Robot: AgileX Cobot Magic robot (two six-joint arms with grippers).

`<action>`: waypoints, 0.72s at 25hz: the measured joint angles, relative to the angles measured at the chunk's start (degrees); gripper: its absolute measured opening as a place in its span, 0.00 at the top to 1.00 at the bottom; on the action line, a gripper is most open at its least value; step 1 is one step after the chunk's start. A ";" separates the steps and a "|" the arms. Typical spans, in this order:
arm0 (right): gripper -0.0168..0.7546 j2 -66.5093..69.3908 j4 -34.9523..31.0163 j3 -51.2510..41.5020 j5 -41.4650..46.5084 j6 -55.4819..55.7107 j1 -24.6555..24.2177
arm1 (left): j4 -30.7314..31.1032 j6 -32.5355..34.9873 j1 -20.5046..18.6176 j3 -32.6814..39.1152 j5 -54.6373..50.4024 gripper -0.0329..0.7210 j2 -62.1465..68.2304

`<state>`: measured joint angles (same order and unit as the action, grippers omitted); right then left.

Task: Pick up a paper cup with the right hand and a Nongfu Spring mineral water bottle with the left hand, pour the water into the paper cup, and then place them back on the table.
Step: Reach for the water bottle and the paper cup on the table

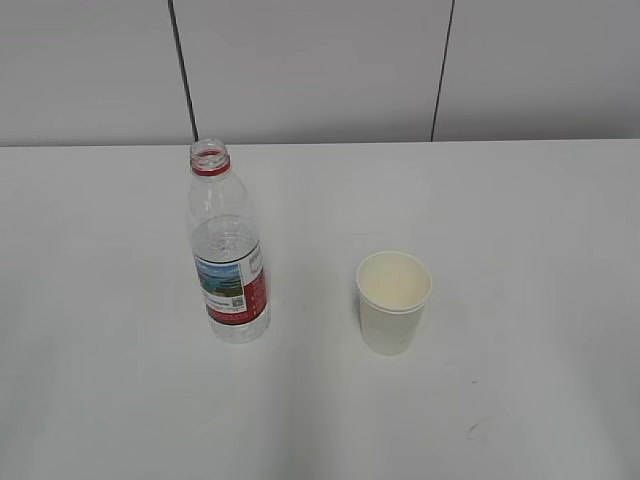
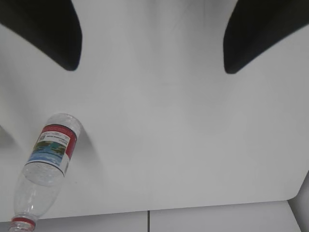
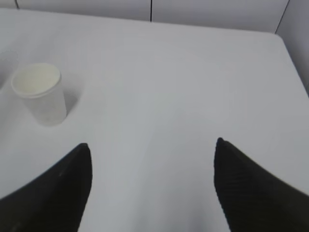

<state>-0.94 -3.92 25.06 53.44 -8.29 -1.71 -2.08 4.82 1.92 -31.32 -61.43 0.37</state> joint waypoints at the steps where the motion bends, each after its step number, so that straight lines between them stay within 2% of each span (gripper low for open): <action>1: 0.22 0.00 0.00 -0.10 -1.72 0.00 0.00 | 0.00 0.00 0.00 0.00 0.11 0.23 0.00; 9: 0.22 0.00 0.00 -6.45 -16.33 0.00 0.00 | 0.00 0.00 0.00 -0.64 1.79 0.23 0.00; 18: 0.22 7.79 0.00 -9.50 -27.12 0.00 0.00 | -0.04 0.00 0.00 1.19 21.54 0.23 0.00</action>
<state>6.84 -3.92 15.56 26.31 -8.29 -1.71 -2.12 4.82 1.92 -30.14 -39.89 0.37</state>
